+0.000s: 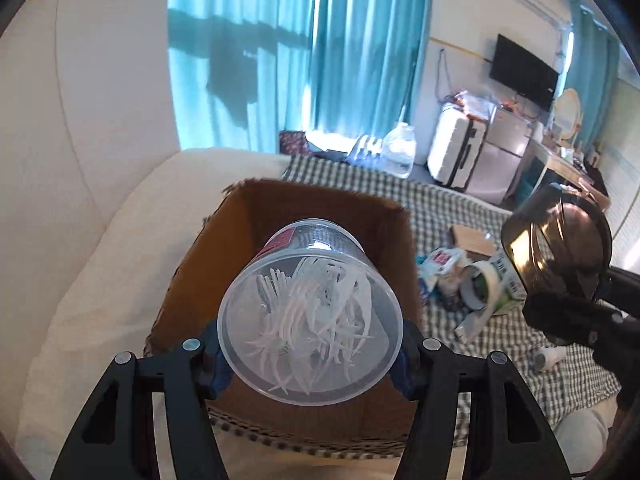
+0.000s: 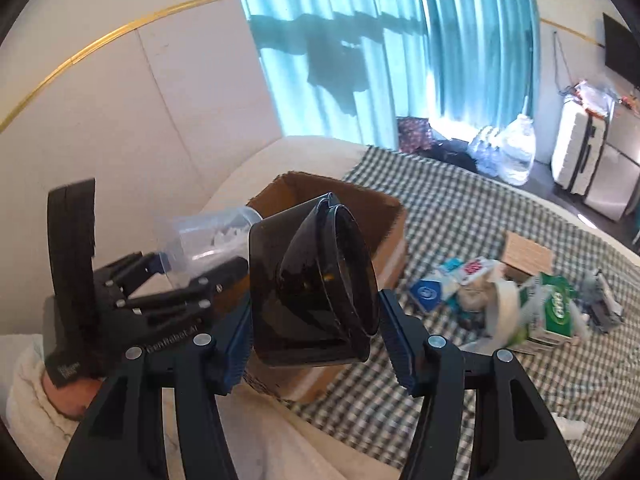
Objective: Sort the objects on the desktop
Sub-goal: 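Carry the floss jar and black cup over the cardboard box with both tools, then open both tools to drop the jar and cup into the box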
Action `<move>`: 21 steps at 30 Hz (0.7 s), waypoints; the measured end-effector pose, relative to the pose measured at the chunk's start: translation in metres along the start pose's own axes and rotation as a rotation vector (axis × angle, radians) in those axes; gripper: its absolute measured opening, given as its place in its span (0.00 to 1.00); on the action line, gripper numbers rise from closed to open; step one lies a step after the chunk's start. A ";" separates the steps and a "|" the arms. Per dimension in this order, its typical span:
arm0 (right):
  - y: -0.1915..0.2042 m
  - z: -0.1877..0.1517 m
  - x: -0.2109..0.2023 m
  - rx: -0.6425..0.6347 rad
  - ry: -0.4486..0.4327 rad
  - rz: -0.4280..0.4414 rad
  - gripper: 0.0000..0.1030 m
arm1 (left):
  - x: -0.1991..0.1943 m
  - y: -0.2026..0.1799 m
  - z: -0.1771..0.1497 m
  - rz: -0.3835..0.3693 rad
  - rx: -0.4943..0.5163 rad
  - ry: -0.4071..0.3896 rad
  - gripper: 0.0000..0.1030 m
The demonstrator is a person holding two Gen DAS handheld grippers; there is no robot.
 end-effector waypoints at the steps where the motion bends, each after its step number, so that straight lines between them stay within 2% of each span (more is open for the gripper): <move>1: 0.003 0.001 0.008 0.003 0.008 0.008 0.56 | 0.005 0.005 -0.004 0.003 -0.008 0.015 0.60; 10: 0.017 0.012 0.059 0.042 0.053 0.035 0.56 | 0.034 0.020 -0.026 0.005 -0.002 0.080 0.60; 16: 0.018 0.015 0.070 0.078 0.056 0.052 0.58 | 0.039 0.024 -0.033 -0.020 -0.010 0.104 0.62; 17: 0.018 0.017 0.071 0.098 0.051 0.058 0.58 | 0.039 0.024 -0.033 -0.022 -0.003 0.110 0.63; 19: 0.019 0.021 0.068 0.126 0.038 0.076 0.61 | 0.036 0.023 -0.033 -0.013 0.016 0.107 0.77; 20: 0.020 0.023 0.067 0.130 0.030 0.089 0.61 | 0.034 0.023 -0.032 -0.004 0.027 0.102 0.88; 21: 0.022 0.024 0.064 0.124 0.020 0.091 0.61 | 0.031 0.022 -0.031 -0.001 0.032 0.092 0.89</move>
Point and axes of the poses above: each gripper's, at about its wrist camera, not at the fingertips, and x roughly the way its jaws point, y to its left, z to its top, the point moved 10 cm from there along x, roughly the way its jaws point, and after that the axes turned 2 degrees about -y, right-handed, at the moved point
